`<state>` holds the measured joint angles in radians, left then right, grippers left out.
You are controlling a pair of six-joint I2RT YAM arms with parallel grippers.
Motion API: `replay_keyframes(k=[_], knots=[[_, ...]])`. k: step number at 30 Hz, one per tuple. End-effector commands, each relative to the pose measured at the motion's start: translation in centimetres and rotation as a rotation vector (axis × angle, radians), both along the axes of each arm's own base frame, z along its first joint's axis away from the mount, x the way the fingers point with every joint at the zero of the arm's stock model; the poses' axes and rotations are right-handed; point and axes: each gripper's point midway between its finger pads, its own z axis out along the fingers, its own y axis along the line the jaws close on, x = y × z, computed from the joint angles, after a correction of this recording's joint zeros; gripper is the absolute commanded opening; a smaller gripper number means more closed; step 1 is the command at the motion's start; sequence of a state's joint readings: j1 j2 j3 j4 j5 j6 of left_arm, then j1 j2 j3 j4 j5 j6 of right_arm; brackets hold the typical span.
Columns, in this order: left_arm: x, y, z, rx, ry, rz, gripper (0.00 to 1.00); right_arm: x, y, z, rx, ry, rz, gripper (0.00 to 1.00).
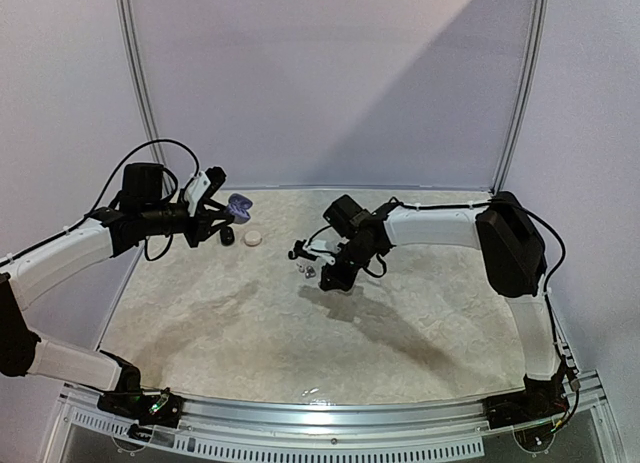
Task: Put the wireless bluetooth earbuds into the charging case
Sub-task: Pick up the left earbud from the center of the board, then adjust the left earbud at the center of the board.
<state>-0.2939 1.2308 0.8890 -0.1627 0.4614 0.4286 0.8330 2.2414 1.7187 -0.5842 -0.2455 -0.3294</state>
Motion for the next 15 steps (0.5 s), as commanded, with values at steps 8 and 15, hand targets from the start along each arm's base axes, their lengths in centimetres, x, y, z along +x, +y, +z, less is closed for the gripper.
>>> replay_keyframes(k=[8, 15], knots=[[-2.7, -2.5, -2.5, 0.093, -0.040, -0.237, 0.00, -2.2, -0.4, 7.8, 0.245, 0.308, -0.095, 0.03], [-6.0, -5.2, -2.0, 0.160, -0.133, -0.460, 0.00, -4.6, 0.1, 15.2, 0.308, 0.351, -0.045, 0.03]])
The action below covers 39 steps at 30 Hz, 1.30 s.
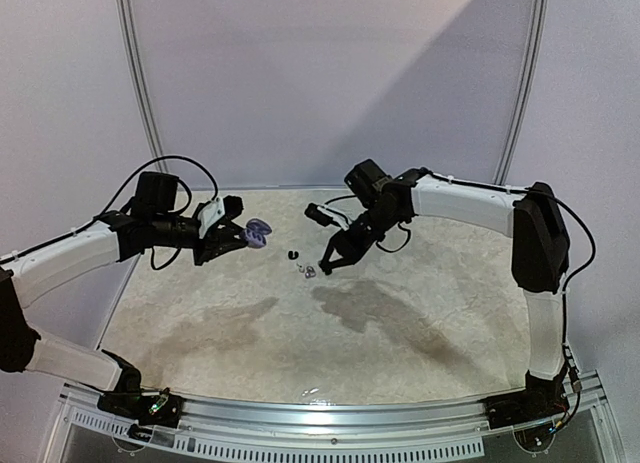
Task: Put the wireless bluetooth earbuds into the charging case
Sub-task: Adjust the left earbud at the center of the board.
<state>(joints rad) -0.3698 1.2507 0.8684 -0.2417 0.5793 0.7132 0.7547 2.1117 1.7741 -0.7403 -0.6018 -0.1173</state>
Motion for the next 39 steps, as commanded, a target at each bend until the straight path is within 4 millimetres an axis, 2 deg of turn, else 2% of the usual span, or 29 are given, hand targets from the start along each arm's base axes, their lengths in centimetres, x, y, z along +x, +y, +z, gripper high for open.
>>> replay_keyframes(k=[1, 6, 10, 13, 16, 22, 26, 31, 39], knots=[[-2.5, -2.1, 0.8, 0.027, -0.072, -0.190, 0.00, -2.7, 0.8, 7.8, 0.092, -0.023, 0.042, 0.03], [-4.3, -3.8, 2.7, -0.023, -0.092, -0.315, 0.00, -5.5, 2.0, 12.8, 0.167, -0.173, 0.113, 0.03], [-6.0, -4.7, 4.0, -0.055, -0.080, -0.410, 0.00, -7.9, 2.7, 14.1, 0.149, -0.227, 0.158, 0.02], [-6.7, -5.2, 4.7, -0.057, -0.077, -0.447, 0.00, -9.5, 3.2, 14.5, 0.133, -0.260, 0.215, 0.02], [-7.8, -5.6, 4.7, -0.032, -0.104, -0.508, 0.00, -10.1, 3.8, 15.4, 0.157, -0.269, 0.228, 0.02], [-9.1, -5.8, 5.3, -0.019, -0.129, -0.545, 0.00, -9.5, 3.5, 15.2, 0.109, -0.302, 0.197, 0.02], [-8.7, -6.0, 5.7, -0.048, -0.084, -0.488, 0.00, -9.7, 4.3, 16.4, 0.156, -0.326, 0.202, 0.02], [-8.4, -6.3, 5.2, -0.020, -0.122, -0.465, 0.00, -10.5, 5.0, 17.7, 0.162, -0.373, 0.254, 0.03], [-7.3, -6.5, 5.5, 0.005, -0.169, -0.418, 0.00, -10.8, 5.9, 15.9, 0.102, -0.371, 0.279, 0.02]])
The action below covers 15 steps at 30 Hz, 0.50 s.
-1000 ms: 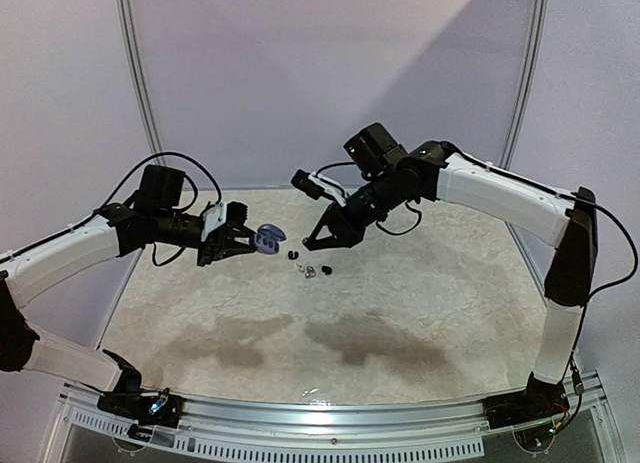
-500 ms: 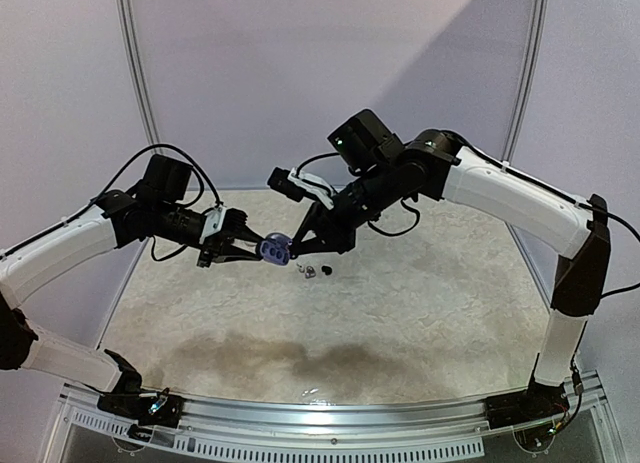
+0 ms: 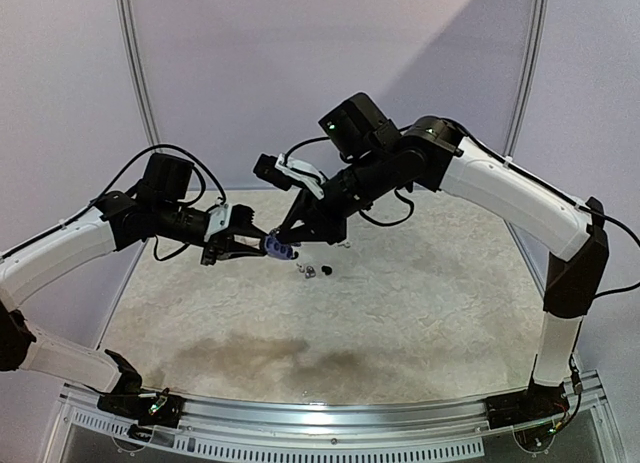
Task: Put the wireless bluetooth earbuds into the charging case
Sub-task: Adjust the left earbud at the center of the board.
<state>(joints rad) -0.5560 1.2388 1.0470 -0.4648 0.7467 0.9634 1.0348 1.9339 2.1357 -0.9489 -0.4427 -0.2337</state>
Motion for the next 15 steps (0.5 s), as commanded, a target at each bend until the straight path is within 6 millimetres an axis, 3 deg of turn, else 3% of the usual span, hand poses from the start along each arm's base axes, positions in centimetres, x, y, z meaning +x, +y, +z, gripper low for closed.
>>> replay_keyframes(k=[1, 9, 15], knots=[[0.1, -0.4, 0.4, -0.003, -0.040, 0.018, 0.00, 0.0, 0.2, -3.0, -0.095, 0.005, 0.000, 0.03], [-1.1, -0.4, -0.3, 0.016, -0.131, -0.054, 0.00, 0.8, 0.8, -3.5, -0.103, -0.006, -0.012, 0.02], [-0.6, -0.8, -0.2, 0.019, -0.202, -0.047, 0.00, 1.4, 1.3, -3.7, -0.097, -0.023, -0.027, 0.02]])
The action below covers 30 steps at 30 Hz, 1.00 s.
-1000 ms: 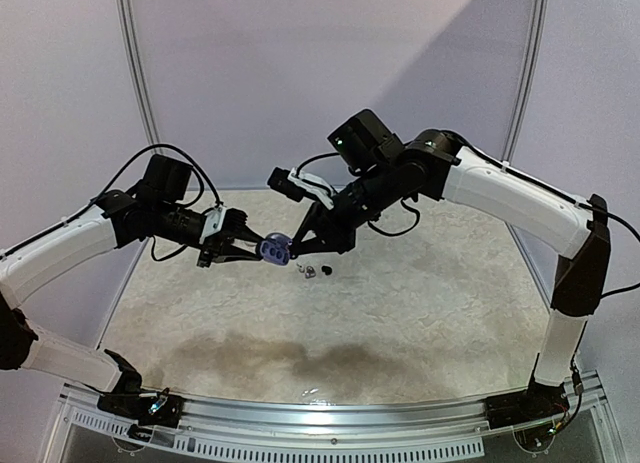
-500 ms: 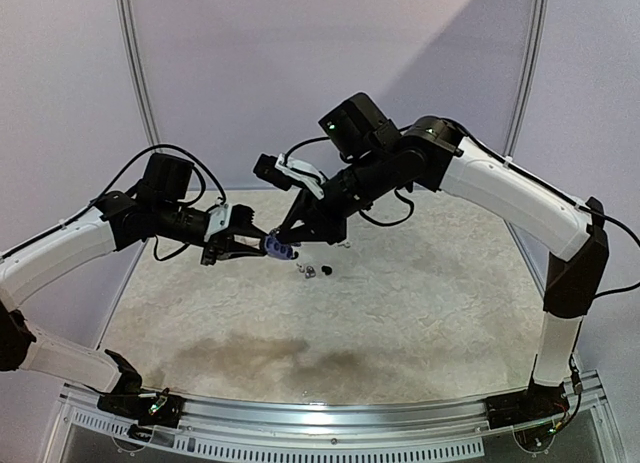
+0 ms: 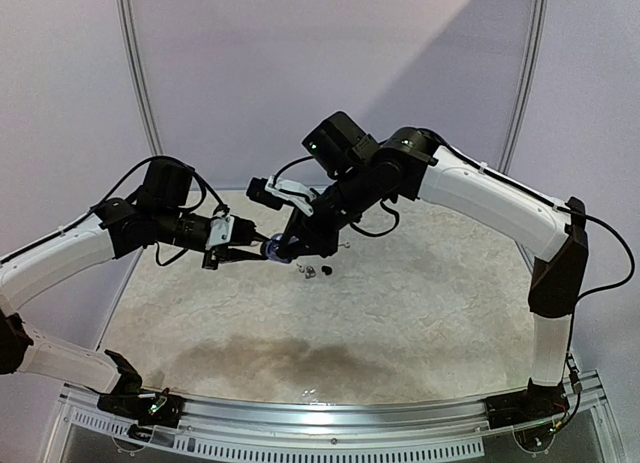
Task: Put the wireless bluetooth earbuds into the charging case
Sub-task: Adjust the left earbud at the center of the board.
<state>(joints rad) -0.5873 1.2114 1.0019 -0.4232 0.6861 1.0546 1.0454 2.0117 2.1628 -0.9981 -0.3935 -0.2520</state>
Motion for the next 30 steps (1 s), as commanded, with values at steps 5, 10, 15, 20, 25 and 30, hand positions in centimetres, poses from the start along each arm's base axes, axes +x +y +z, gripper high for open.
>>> replay_keyframes(k=[5, 10, 15, 20, 25, 30], knots=[[0.0, -0.9, 0.8, -0.024, -0.113, -0.013, 0.00, 1.3, 0.6, -0.7, -0.020, -0.044, -0.037, 0.03], [0.0, -1.1, 1.1, -0.045, -0.094, 0.004, 0.00, 2.0, 0.4, -1.5, -0.051, -0.057, -0.067, 0.05], [-0.4, -1.0, 0.7, -0.042, -0.101, -0.009, 0.00, 3.3, 0.4, -1.5, -0.058, -0.089, -0.137, 0.07], [0.2, -0.8, 0.4, -0.035, -0.069, 0.039, 0.00, 3.0, 0.6, -1.1, -0.036, -0.070, -0.133, 0.07], [2.1, -0.2, -0.9, -0.022, 0.040, 0.196, 0.00, 1.2, -0.2, -0.7, -0.046, -0.003, -0.092, 0.07], [3.9, 1.2, -2.4, -0.014, 0.115, 0.327, 0.00, -1.6, -2.3, -0.7, -0.087, 0.136, -0.075, 0.08]])
